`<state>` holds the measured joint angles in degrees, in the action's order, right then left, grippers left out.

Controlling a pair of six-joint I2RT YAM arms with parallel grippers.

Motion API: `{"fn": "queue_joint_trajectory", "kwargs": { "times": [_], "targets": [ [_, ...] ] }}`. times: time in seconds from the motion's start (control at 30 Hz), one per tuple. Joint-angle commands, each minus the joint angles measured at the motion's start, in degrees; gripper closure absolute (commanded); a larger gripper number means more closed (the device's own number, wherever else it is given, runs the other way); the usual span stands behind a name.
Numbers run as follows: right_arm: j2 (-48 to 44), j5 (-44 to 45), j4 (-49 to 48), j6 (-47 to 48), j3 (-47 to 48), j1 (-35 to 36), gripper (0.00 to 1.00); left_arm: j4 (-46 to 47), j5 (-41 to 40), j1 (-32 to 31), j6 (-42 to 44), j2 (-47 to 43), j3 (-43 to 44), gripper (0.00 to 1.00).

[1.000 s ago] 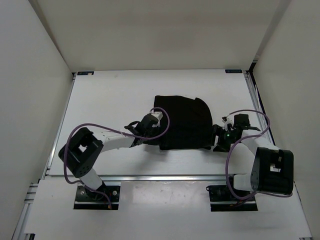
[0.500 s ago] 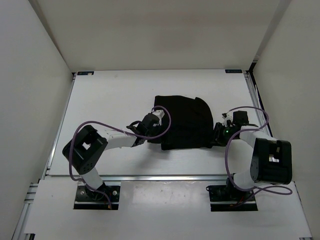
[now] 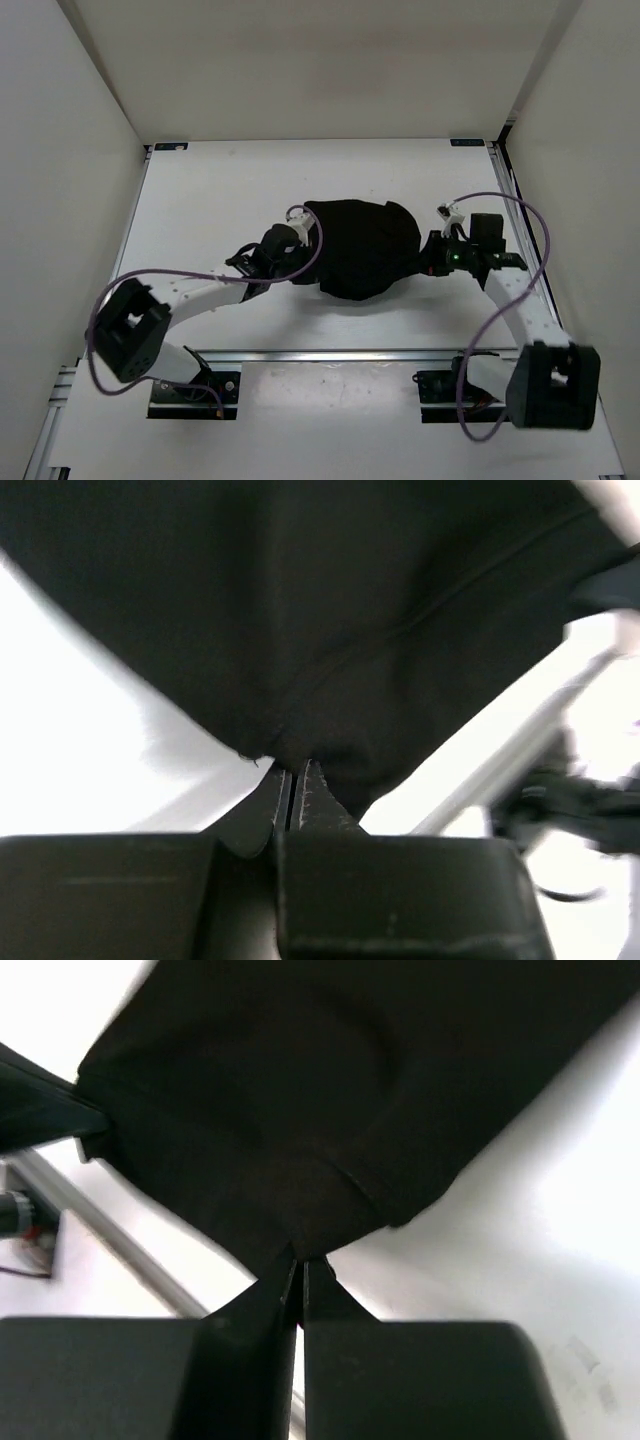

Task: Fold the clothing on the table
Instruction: Fold the skirt

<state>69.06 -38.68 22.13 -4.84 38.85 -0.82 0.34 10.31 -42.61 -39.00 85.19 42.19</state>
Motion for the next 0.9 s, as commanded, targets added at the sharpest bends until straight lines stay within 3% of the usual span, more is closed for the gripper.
{"fn": "queue_joint_trajectory", "kwargs": {
  "times": [0.0, 0.13, 0.37, 0.47, 0.63, 0.7, 0.77, 0.87],
  "targets": [
    [-10.2, 2.5, -5.6, 4.1, 1.3, 5.6, 1.00, 3.2, -0.7, 2.7, -0.5, -8.9, 1.7, 1.00],
    [-7.6, 7.0, -8.8, 4.3, 8.3, 7.3, 1.00, -0.3, 4.3, 9.7, 2.2, -3.0, 12.4, 1.00],
    [16.1, -1.9, -9.0, -0.2, 34.8, -1.2, 1.00, -9.0, 8.5, 16.9, 6.0, 13.8, 40.0, 1.00],
    [20.6, -5.0, -11.2, -2.0, 43.2, -3.7, 1.00, -7.5, 7.5, 17.4, 7.3, 16.1, 45.6, 1.00],
    [15.6, -13.4, -28.5, -9.1, 39.0, -8.0, 1.00, -1.0, 1.1, 13.3, 14.6, 7.0, 43.8, 1.00],
    [10.8, -13.4, -26.7, -5.8, 32.6, -6.7, 1.00, 2.1, -3.1, 10.0, 19.7, 1.4, 35.2, 1.00],
    [5.7, -10.4, -22.4, -0.3, 25.2, -2.3, 1.00, 7.5, -5.6, 9.6, 18.4, -6.8, 25.4, 1.00],
    [-2.2, 3.7, -12.6, 7.9, 10.5, 7.5, 1.00, 8.5, -4.0, 8.8, 14.0, -14.1, 12.3, 1.00]
  ]
}}
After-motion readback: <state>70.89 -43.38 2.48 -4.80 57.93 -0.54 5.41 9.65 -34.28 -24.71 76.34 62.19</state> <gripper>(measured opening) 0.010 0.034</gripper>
